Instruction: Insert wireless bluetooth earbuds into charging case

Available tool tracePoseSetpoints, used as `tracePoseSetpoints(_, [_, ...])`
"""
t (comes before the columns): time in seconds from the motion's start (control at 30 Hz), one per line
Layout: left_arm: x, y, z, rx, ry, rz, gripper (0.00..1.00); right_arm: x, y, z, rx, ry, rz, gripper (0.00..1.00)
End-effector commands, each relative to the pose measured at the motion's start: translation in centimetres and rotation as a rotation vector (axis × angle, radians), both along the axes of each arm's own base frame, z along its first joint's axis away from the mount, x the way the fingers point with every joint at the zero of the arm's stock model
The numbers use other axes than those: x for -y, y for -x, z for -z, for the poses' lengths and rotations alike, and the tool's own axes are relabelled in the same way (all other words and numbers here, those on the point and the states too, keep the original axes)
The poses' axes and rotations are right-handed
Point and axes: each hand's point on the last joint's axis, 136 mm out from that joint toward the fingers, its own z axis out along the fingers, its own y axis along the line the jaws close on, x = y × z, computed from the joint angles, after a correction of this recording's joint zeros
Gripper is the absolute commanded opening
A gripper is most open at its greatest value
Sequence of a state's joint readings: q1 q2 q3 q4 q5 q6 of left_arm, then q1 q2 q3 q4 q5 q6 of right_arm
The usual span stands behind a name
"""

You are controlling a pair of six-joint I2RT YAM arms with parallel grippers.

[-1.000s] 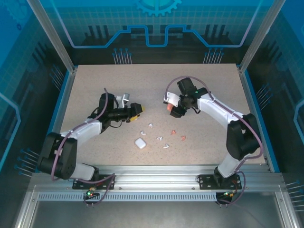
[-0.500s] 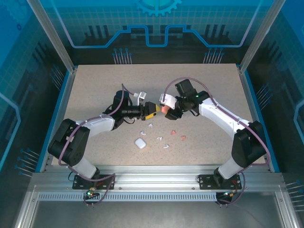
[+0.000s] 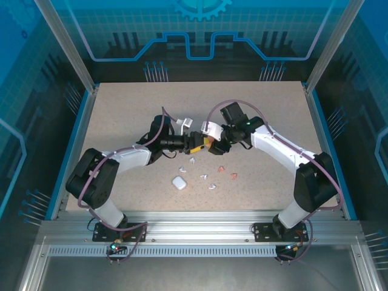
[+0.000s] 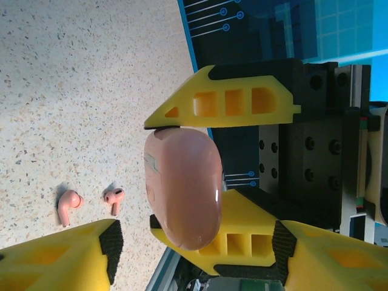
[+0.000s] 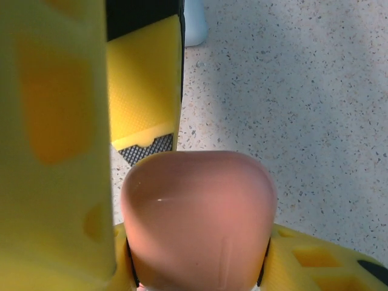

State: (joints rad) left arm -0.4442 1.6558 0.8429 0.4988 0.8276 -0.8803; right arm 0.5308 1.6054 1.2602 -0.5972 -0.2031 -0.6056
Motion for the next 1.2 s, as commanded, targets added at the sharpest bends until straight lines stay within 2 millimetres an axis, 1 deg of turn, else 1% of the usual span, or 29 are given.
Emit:
tracePoseSetpoints(0.0, [0.8,-0.4,-0.7,0.04,0.003,0.02,0.64,-1.7,0.5,-0.9,-0.012,-0.035,-0.038,0.47])
tracePoseSetpoints(0.17, [0.9,-0.3,-0.1,0.033,-0.016,0.027,0.56,-2.1,0.6,-0.8,-0.017,-0.029,-0.047,0.47])
tracePoseSetpoints(0.33, [1.0,-0.3,-0.1,0.037,-0.02,0.03,0.43,-2.1,0.5,-0.4,-0.023,-0.013,-0.043,0.48])
tracePoseSetpoints(0.47, [0.9,-0.2,-0.2,0.04,-0.027,0.033,0.34,-2.1,0.4,-0.3,-0.027,-0.005,-0.038,0.48])
tracePoseSetpoints(0.57, [0.8,-0.1,-0.3,0.048,-0.034,0.035,0.27,-2.0,0.2,-0.4,-0.024,-0.001,-0.029,0.5])
tracePoseSetpoints(0.63, [0.7,0.0,-0.4,0.059,-0.043,0.032,0.22,-2.0,0.2,-0.7,-0.019,-0.003,-0.023,0.54])
tracePoseSetpoints(0.7, [0.5,0.1,-0.7,0.084,-0.049,0.027,0.19,-1.7,0.3,-1.3,-0.013,-0.011,-0.013,0.62])
tracePoseSetpoints(0.8, [0.1,0.2,-1.2,0.138,-0.061,0.007,0.18,-1.3,0.9,-2.6,0.0,-0.05,0.004,0.75])
tracePoseSetpoints(0.9, [-0.5,0.3,-1.5,0.201,-0.08,-0.018,0.18,-0.6,2.1,-4.3,0.019,-0.118,0.024,0.9])
tracePoseSetpoints(0.97, [-0.8,0.3,-2.1,0.258,-0.087,-0.033,0.15,-0.1,3.0,-5.6,0.037,-0.182,0.036,0.99])
tracePoseSetpoints(1.07, [-1.4,0.5,-2.9,0.356,-0.101,-0.053,0.12,0.7,4.4,-7.6,0.065,-0.29,0.059,1.0])
tracePoseSetpoints(1.17, [-2.1,0.9,-3.8,0.477,-0.117,-0.075,0.12,1.5,5.7,-9.4,0.079,-0.401,0.083,1.0])
